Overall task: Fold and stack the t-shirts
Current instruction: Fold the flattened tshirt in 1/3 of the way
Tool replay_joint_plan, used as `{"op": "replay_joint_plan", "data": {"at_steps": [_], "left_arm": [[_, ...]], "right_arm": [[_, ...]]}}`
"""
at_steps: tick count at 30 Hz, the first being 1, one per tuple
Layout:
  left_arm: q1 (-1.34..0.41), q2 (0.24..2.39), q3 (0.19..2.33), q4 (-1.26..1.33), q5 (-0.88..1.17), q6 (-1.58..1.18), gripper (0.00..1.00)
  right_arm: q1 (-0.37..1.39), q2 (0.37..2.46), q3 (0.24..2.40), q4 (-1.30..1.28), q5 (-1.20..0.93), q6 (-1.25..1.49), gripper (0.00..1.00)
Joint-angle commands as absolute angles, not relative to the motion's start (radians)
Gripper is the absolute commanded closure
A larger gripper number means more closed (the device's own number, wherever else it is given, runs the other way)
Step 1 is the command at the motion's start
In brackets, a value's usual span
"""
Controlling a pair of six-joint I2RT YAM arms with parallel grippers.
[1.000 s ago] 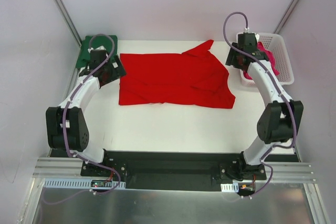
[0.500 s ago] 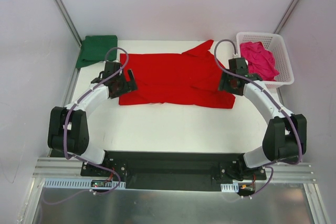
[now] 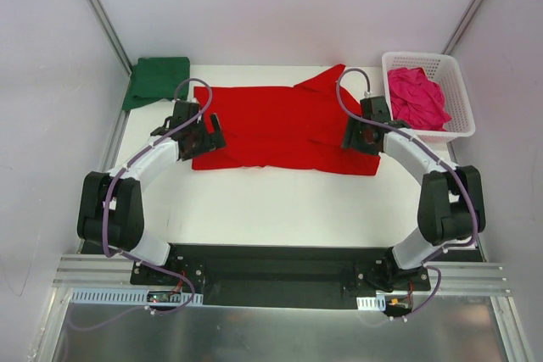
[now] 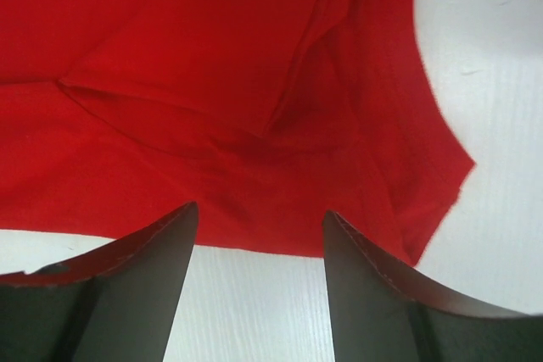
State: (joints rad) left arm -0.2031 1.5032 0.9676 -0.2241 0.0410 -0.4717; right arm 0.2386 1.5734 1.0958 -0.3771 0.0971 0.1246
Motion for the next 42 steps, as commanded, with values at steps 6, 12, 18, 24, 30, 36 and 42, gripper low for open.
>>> {"op": "replay_joint_plan", "data": {"at_steps": [6,12,18,24,30,36,42], "left_arm": [[-0.206,1.459,0.948,-0.216,0.005,-0.449,0.01],[-0.206,1.462,0.945,-0.216,0.005,-0.448,0.01],[-0.206,1.456,0.934,-0.216,0.005,-0.443,0.01],[-0.206,1.453,0.934,-0.215,0.005,-0.44,0.01],[-0.206,1.453,0.93,-0.216,-0.02,-0.439,0.01],[-0.206,1.454,0.93,-0.216,-0.021,-0.439,0.01],[-0.206,1.459,0.934,-0.216,-0.021,-0.437,0.01]], "right_arm": [[0.225,1.657,1.163,-0.285,-0.018,0.189,0.39],[0.215,1.681,1.177,-0.285,-0.014,0.186,0.42],[0.209,1.715,1.181,-0.281,-0.014,0.186,0.44],[0.207,1.747,1.19,-0.267,-0.012,0.181,0.44],[0.201,1.769,1.209,-0.267,-0.009,0.175,0.45],[0.198,1.784,1.22,-0.27,-0.012,0.172,0.49],[0.196,1.793,1.221,-0.27,-0.012,0.172,0.53]]}}
